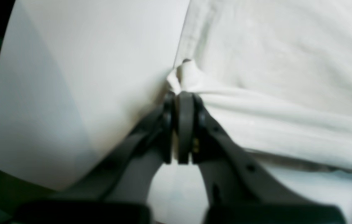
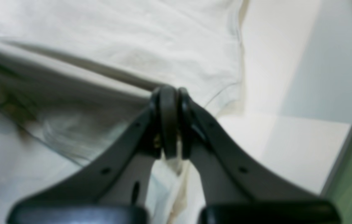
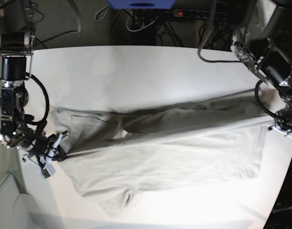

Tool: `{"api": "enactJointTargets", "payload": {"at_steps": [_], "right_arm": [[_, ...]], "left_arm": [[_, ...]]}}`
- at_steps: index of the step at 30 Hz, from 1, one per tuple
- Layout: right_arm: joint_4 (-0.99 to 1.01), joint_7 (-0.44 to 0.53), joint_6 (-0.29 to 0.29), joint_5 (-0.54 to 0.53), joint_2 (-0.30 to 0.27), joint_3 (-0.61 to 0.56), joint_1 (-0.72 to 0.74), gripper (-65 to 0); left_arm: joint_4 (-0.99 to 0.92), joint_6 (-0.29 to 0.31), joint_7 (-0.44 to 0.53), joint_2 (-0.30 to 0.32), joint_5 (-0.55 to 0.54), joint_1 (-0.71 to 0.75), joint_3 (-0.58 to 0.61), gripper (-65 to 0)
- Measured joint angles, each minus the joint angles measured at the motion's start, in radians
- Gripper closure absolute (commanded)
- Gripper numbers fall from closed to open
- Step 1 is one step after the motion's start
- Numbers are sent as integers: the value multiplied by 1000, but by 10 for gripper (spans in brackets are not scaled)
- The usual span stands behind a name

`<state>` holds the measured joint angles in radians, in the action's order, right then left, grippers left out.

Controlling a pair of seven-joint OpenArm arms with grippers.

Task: Layout the t-shirt on the table in an organized manner, then fold the t-shirt properly
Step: 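Swing the lifted shirt with both grippers and lay it down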

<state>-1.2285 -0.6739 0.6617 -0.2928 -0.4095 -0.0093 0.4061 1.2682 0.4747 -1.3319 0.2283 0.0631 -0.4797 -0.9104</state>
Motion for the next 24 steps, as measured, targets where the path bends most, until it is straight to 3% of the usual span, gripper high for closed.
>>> {"api": "enactJointTargets", "payload": {"at_steps": [15,19,21,24], "right_arm": [[2,-27,-1,-5,-10,0,179,0],[2,-56,-2,-6,-33,1,293,0],[1,-52,-3,-11,-52,2,334,0],[-3,-59,-8,-11,-65,70,377,0]], "left_arm": [[-6,0,-7,0,3,-355,-2,0],[-3,0,-11,-2,4,-452,99,0],[8,4,-10,-7,-26,-498,136,0],[27,0,-15,-11,-159,-570,144,0]]}}
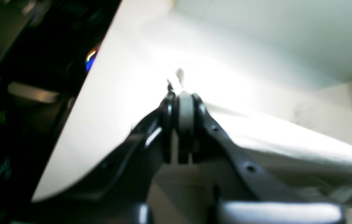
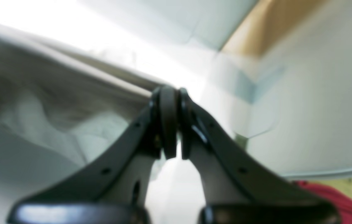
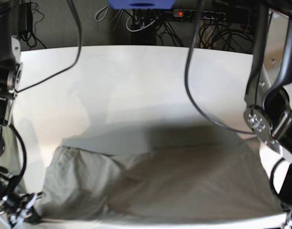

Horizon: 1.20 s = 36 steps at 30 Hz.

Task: Layout the t-shirt on the table in an organized manner, then fold the t-shirt properly
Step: 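Swing the lifted shirt with both grippers and lay it down, then reach the right gripper into the crumpled shirt and grasp its edge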

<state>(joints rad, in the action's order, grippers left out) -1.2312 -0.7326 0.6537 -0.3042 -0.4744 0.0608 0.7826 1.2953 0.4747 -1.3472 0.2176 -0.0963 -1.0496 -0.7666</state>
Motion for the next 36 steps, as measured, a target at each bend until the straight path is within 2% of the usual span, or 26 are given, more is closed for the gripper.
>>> {"api": "enactJointTargets", "payload": {"at_steps": [3,5,7,8,10,14,19,22,25,27,32,36], "right_arm": [[-2,-9,0,-3,-27,61,33,0],[-11,-40,4,-11,-42,106,45,0],[-32,-64,47,-18,-53,151,37,0],[-43,-81,50,-23,-60,166,26,0],[-91,-129,50,18,-65,201,-32,0],[-234,-183,45,32,-70,265,-257,0],[-428,-135,47,11,0,256,-531,0],[-457,-92,47,15,30,258,-646,0],[-452,-101,47,35,81,227,-662,0],[-458,-73,47,7,113,200,-662,0],[-476,-100,47,37,163,187,-693,0],[-477,-88,46,18,223,110,-681,0]], "left_arm": [[32,-1,-12,6,-119,-43,3,0],[70,-23,-82,6,-159,-43,3,0],[114,-47,-93,18,-179,-22,3,0],[135,-54,-93,27,-196,-5,3,0],[199,-63,-64,56,-211,60,3,0],[278,-77,-61,129,-253,278,-12,0],[289,-70,-66,126,-414,560,-100,0],[284,-69,-70,134,-493,690,-126,0],[284,-70,-74,129,-525,754,-125,0],[298,-71,-66,122,-544,778,-122,0],[287,-71,-65,124,-532,852,-126,0],[284,-71,-35,123,-530,879,-126,0]]}}
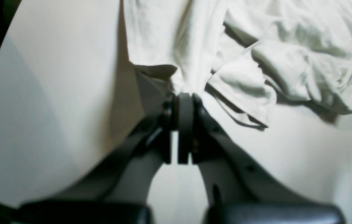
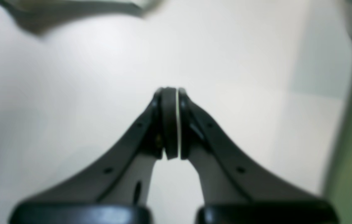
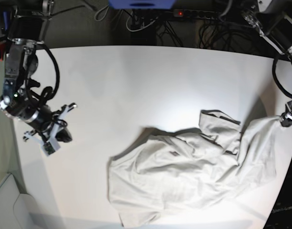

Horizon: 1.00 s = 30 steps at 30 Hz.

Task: Layout the t-shirt on the table in an organized manner, then fold the t-shirt properly
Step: 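Reach the right gripper into the crumpled shirt and grasp its edge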

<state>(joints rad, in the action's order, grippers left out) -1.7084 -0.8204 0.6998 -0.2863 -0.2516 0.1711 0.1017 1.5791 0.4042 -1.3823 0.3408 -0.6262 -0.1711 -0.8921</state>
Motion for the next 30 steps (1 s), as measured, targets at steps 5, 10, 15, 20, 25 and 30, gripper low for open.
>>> {"api": "enactJointTargets", "payload": {"at_steps": [5,10,15,20,25,30], "right_arm": [[18,-6,1,14,70,-135,18,0],[85,-27,0,3,106,-327,114,-87],[199,-93,0,2,187,-479,228,-208],[339,-3,0,-2,275,-515,267,-243],[529,105,0,6,315,-517,344,-245],[737,248,0,4,321,-515,435,-269]], "left_arm": [[1,0,11,-2,-4,37,1,0],[1,0,14,-5,0,34,0,0],[1,0,10,-6,2,66,1,0],[2,0,23,-13,-6,69,2,0],[10,3,5,-29,0,100,6,0],[8,3,23,-24,-10,108,5,0]]}}
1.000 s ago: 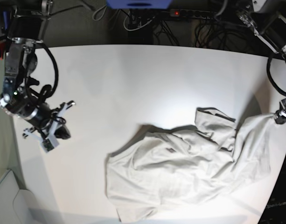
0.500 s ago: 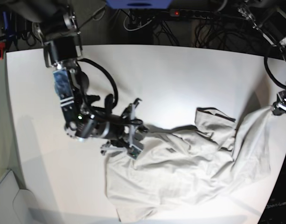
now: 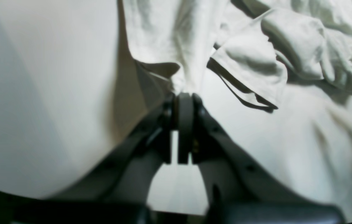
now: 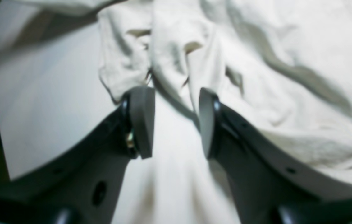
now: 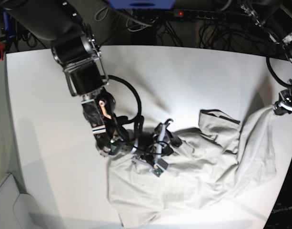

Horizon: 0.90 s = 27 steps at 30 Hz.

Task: Layout the t-shirt on the table in an organized manner, then fold the t-shirt properly
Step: 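Reach the right gripper into the crumpled shirt and grasp its edge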

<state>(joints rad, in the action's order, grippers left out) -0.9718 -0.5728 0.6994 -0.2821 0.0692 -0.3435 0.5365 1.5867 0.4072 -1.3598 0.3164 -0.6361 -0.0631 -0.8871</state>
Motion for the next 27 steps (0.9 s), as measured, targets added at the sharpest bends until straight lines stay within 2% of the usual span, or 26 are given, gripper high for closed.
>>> {"api": "enactJointTargets", "payload": {"at_steps": [5,11,23,27], "right_arm": [[159,81,0,5,-20,-2,72,-288],[240,169,0,5,-24,0,92,-289],[267,191,0,6,-39,0,40,-280],[267,205,0,5,-39,0,5,-217]], "left_arm": [[0,0,-11,2,11,27,-3,0],[5,0,-5,-3,-1,19,0,0],[0,0,-5,-3,2,21,0,0],[-1,0,-5,-3,2,21,-1,0]]}}
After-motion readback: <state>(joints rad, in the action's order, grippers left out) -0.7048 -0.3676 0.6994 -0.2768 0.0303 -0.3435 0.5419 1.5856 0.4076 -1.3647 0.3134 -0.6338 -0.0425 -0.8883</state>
